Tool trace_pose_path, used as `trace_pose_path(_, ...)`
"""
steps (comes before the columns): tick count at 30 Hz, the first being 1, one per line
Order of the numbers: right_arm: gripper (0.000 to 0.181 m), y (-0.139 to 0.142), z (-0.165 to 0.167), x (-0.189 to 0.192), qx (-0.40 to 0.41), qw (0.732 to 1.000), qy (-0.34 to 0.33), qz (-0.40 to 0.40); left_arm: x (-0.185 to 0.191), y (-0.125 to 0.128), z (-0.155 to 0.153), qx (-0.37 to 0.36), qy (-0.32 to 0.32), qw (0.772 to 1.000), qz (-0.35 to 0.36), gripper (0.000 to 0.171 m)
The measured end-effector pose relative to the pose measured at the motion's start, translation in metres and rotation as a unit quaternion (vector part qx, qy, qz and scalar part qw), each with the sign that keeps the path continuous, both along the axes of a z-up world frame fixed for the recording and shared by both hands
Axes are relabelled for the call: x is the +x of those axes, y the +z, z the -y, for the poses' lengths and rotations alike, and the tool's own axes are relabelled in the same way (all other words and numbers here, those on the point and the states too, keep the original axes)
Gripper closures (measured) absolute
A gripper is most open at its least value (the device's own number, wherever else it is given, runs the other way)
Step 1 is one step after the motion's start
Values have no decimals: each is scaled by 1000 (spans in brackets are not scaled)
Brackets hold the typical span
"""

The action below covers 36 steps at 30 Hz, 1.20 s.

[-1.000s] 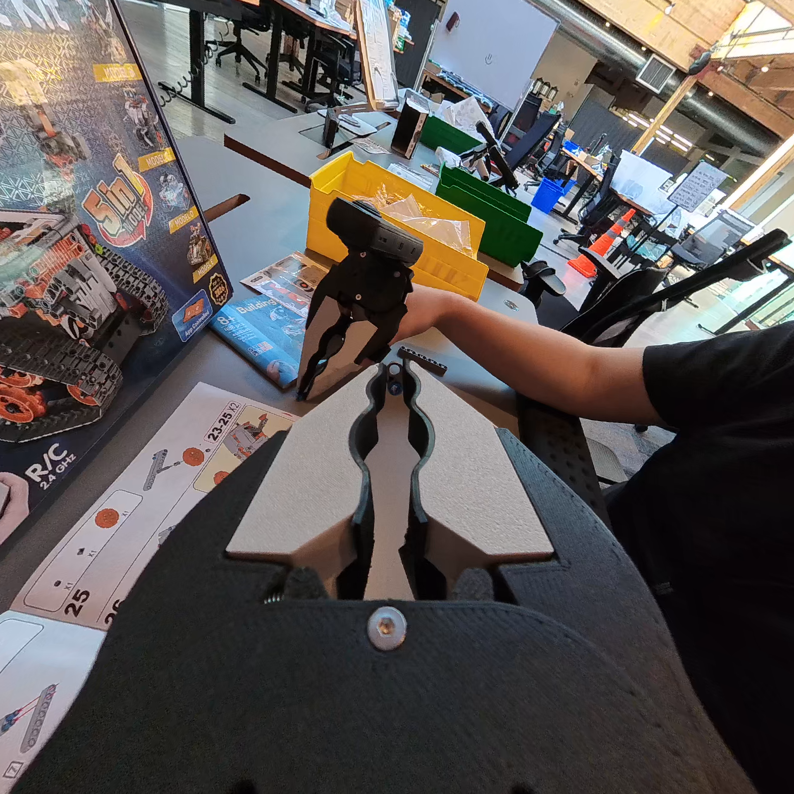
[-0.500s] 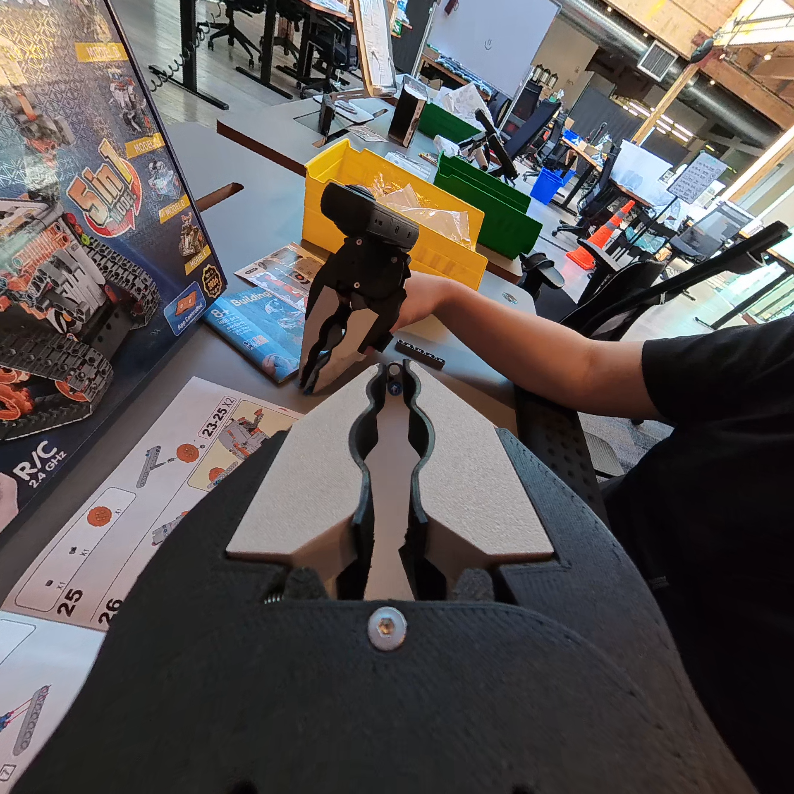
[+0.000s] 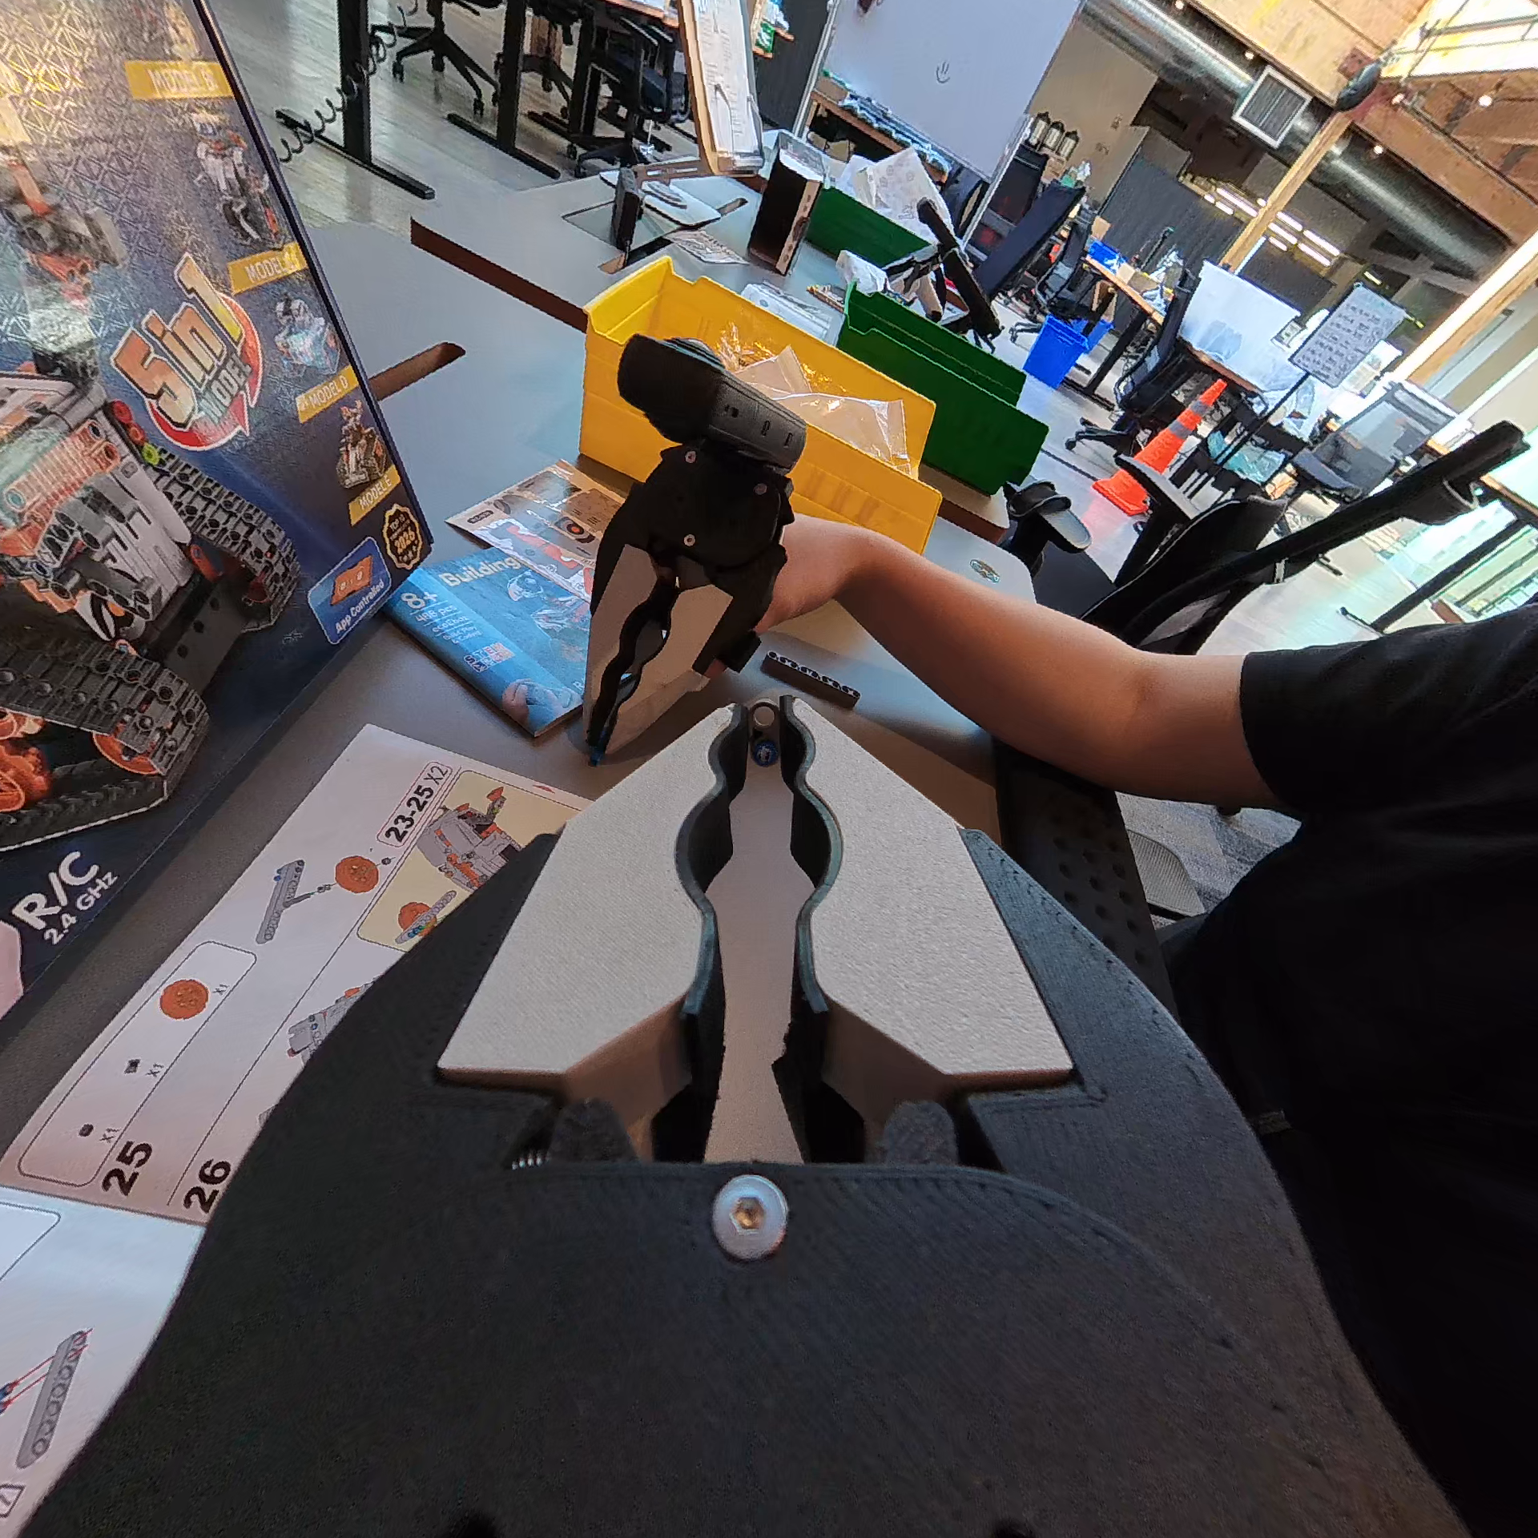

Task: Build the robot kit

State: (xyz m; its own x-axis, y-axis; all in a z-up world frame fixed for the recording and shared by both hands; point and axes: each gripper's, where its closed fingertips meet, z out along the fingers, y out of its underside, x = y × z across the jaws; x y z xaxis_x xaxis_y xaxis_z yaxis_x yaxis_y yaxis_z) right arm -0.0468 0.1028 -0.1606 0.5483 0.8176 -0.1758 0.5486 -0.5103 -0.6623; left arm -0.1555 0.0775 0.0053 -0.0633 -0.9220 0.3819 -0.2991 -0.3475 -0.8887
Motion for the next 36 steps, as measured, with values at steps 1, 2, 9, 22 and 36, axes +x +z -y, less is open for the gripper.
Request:
trace_pose_path(1, 175, 0, 0, 0, 0, 1000, 0, 0, 0, 0, 0, 0, 0, 1000, 0, 166)
trace_pose_path(2, 175, 0, 0, 0, -1, 1000, 1, -2, 0, 0, 0, 0, 0, 1000, -1, 166)
trace_pose_path(9, 176, 1, 5, 0, -10, 1000, 11, -8, 1, -2, 1, -1, -2, 1000, -5, 166)
trace_pose_path(22, 173, 9, -3, 4, 16, 1000, -1, -11, 1, -3, 1, -3, -5, 1000, -7, 166)
trace_pose_path(36, 181, 1, 11, 1, -22, 999, 23, -18, 2, -4, 3, -3, -8, 1000, -10, 166)
